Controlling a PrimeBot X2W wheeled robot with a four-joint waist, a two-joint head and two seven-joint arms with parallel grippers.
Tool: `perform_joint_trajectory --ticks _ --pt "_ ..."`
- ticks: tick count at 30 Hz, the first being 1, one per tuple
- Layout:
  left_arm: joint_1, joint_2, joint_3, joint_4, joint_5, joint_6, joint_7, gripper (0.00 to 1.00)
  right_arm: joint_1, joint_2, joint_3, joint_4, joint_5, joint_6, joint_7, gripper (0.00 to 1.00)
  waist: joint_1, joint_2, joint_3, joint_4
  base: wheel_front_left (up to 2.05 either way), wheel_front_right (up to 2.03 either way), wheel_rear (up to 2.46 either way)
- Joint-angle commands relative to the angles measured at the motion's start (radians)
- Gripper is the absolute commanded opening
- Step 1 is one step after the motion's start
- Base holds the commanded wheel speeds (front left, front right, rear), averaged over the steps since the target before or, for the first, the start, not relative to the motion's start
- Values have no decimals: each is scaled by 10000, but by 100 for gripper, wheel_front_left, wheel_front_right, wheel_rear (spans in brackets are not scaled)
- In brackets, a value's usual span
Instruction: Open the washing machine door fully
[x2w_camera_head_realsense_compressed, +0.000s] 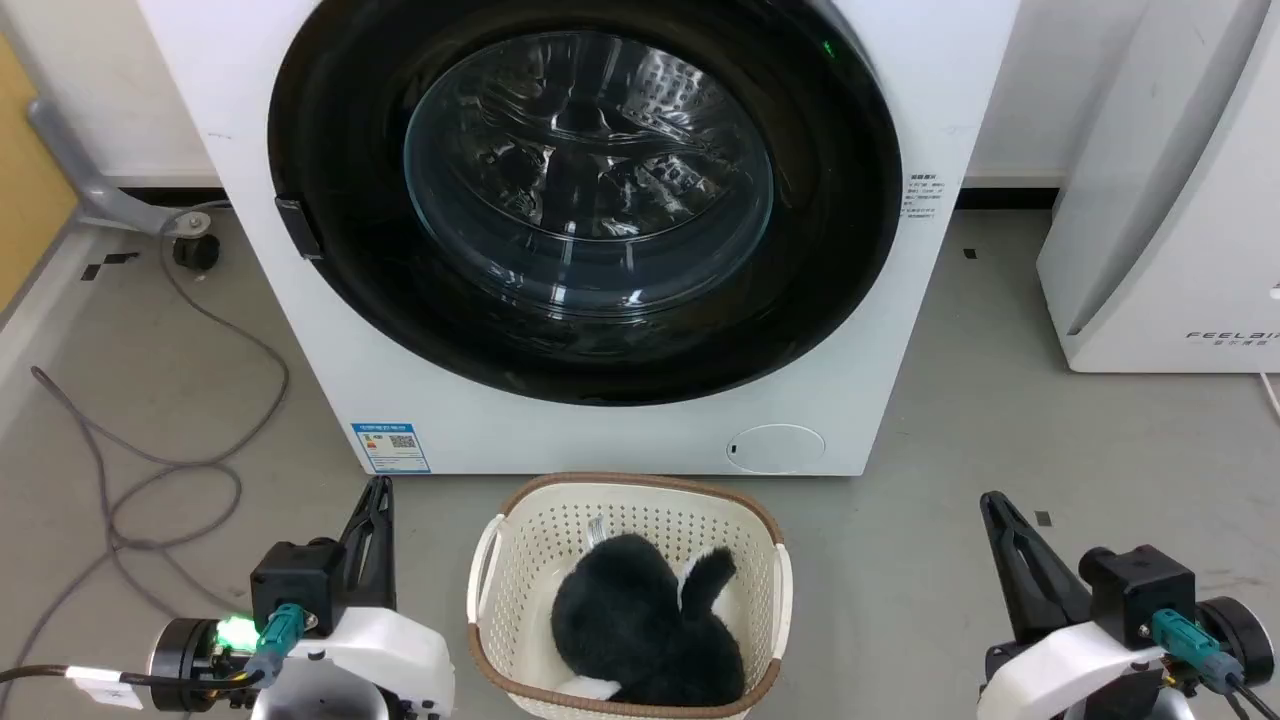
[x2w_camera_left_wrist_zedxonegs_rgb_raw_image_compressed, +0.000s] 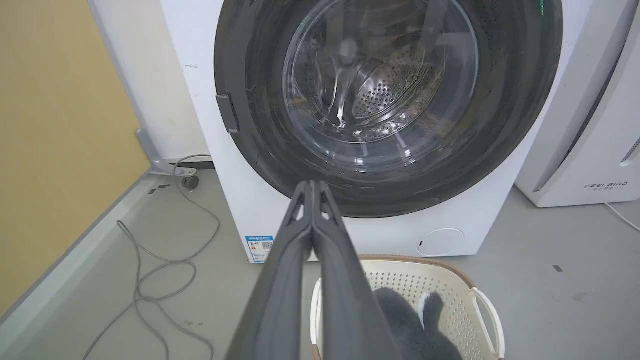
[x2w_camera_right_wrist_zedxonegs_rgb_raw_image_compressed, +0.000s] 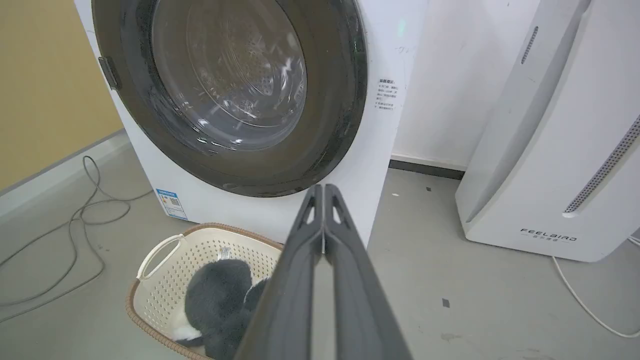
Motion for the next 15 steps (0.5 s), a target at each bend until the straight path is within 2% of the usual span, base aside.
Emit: perform_joint_trajectory --ticks 1,15 --pt "175 5 -14 -43 26 18 3 0 -118 7 -7 18 -78 6 12 0 0 0 0 0 0 0 0" --pt "175 5 -14 -43 26 18 3 0 -118 7 -7 18 -78 6 12 0 0 0 0 0 0 0 0"
